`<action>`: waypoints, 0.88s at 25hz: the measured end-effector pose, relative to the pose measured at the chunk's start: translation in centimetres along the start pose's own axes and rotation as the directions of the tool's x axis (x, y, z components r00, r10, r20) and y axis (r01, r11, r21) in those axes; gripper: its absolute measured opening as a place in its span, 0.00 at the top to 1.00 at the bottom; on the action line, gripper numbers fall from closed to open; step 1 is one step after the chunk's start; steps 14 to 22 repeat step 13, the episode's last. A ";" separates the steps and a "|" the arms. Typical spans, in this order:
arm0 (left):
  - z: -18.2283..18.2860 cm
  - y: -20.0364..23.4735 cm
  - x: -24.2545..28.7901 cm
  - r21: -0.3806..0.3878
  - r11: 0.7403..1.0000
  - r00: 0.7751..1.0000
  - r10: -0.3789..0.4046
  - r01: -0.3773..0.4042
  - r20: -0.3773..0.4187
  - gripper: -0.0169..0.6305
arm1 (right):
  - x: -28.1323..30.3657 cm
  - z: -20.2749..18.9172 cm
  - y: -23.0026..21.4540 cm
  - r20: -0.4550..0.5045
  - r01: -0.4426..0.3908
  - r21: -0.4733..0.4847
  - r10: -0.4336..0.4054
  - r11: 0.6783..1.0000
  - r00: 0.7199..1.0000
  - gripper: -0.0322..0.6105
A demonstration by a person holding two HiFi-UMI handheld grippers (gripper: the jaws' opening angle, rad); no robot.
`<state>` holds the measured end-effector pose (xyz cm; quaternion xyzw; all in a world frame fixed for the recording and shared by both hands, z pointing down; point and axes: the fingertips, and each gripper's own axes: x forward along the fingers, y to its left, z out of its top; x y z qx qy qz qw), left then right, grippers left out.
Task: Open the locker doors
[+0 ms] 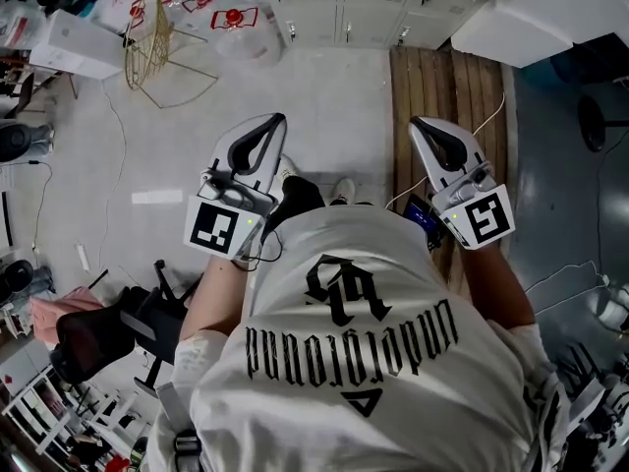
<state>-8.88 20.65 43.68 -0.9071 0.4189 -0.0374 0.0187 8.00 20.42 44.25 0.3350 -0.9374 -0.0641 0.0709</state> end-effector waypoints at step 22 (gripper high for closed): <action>0.5 1.7 -0.8 0.019 0.999 0.999 0.026 -0.027 0.039 0.96 | 1.8 0.6 0.3 0.013 -0.007 -0.009 0.007 1.000 1.000 0.94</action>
